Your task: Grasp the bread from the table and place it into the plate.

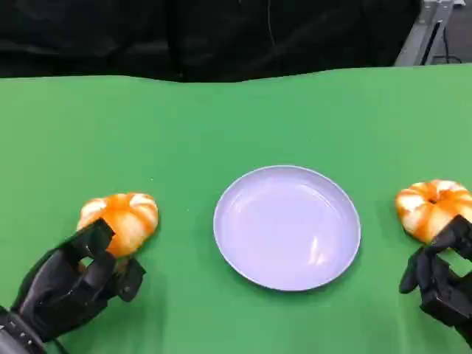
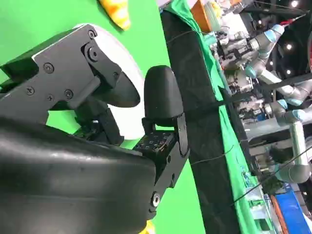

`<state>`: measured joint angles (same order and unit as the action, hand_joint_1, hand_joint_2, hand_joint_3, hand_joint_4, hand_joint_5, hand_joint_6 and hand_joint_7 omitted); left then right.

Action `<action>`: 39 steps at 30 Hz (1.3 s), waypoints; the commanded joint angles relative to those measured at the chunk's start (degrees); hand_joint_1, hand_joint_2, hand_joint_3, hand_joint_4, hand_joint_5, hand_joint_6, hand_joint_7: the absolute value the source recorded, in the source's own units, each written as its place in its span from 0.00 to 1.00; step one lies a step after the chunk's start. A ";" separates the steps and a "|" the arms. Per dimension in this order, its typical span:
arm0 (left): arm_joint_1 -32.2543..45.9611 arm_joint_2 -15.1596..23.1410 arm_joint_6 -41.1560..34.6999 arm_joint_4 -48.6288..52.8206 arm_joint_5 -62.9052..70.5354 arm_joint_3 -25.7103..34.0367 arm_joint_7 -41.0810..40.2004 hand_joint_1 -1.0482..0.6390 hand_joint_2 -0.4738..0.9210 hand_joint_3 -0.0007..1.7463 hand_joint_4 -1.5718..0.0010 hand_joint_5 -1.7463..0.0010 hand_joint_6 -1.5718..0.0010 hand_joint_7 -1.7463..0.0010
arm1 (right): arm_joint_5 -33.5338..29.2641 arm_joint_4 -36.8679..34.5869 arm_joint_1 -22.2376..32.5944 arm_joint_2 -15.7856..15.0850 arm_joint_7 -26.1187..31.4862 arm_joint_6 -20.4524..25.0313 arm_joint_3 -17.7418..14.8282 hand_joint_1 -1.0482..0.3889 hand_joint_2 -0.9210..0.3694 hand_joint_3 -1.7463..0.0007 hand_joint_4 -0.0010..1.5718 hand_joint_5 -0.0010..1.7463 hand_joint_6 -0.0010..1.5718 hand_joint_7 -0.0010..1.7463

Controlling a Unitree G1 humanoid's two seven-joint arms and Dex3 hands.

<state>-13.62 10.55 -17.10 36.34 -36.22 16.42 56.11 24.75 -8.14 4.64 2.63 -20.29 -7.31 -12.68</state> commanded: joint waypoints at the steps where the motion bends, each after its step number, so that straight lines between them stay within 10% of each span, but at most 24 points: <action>1: -0.91 0.61 0.31 0.69 0.37 0.62 0.36 0.59 0.63 0.81 0.46 0.00 0.47 0.04 | 0.32 -0.12 -0.34 -0.41 0.21 -0.23 -0.43 0.68 0.36 0.22 0.57 1.00 0.48 0.93; 14: 1.87 -2.89 12.02 -4.73 6.42 0.42 -10.53 0.61 0.61 0.79 0.46 0.00 0.44 0.15 | -0.02 -0.60 -0.78 -0.37 0.32 -0.66 -0.43 0.68 0.36 0.23 0.57 1.00 0.48 0.93; 15: 2.68 -3.37 20.76 -5.11 12.62 -1.11 -15.51 0.60 0.63 0.73 0.50 0.07 0.47 0.21 | 0.01 -0.57 -0.95 -0.31 0.47 -0.43 -0.38 0.69 0.36 0.23 0.57 1.00 0.48 0.93; 18: 4.39 -2.77 41.77 -4.94 30.48 -5.81 -29.12 0.40 0.94 0.15 0.53 0.73 0.46 0.85 | -0.33 -0.48 -1.22 -0.32 0.88 -0.14 -0.18 0.69 0.36 0.23 0.57 1.00 0.49 0.93; 23: 4.92 0.18 53.38 -4.90 51.34 -10.59 -48.33 0.21 1.00 0.12 0.70 0.98 0.65 1.00 | -0.12 -0.91 -1.44 -0.34 0.47 -0.42 -0.25 0.69 0.36 0.23 0.57 1.00 0.48 0.93; 30: 1.78 5.94 48.25 -6.77 75.73 -17.64 -72.18 0.09 1.00 0.13 0.80 1.00 0.74 1.00 | 0.15 -0.74 -1.30 -0.40 0.24 -0.20 -0.34 0.69 0.36 0.23 0.57 1.00 0.49 0.92; 39: -6.63 12.41 32.87 -3.55 88.72 -29.28 -72.41 0.05 1.00 0.12 0.83 0.99 0.77 1.00 | -0.03 -0.42 -1.07 -0.16 0.73 -0.18 -0.24 0.68 0.36 0.23 0.57 1.00 0.48 0.92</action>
<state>-17.76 21.34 19.21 30.67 50.58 -10.17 -17.42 24.70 -8.69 3.48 2.68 -20.04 -7.30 -12.71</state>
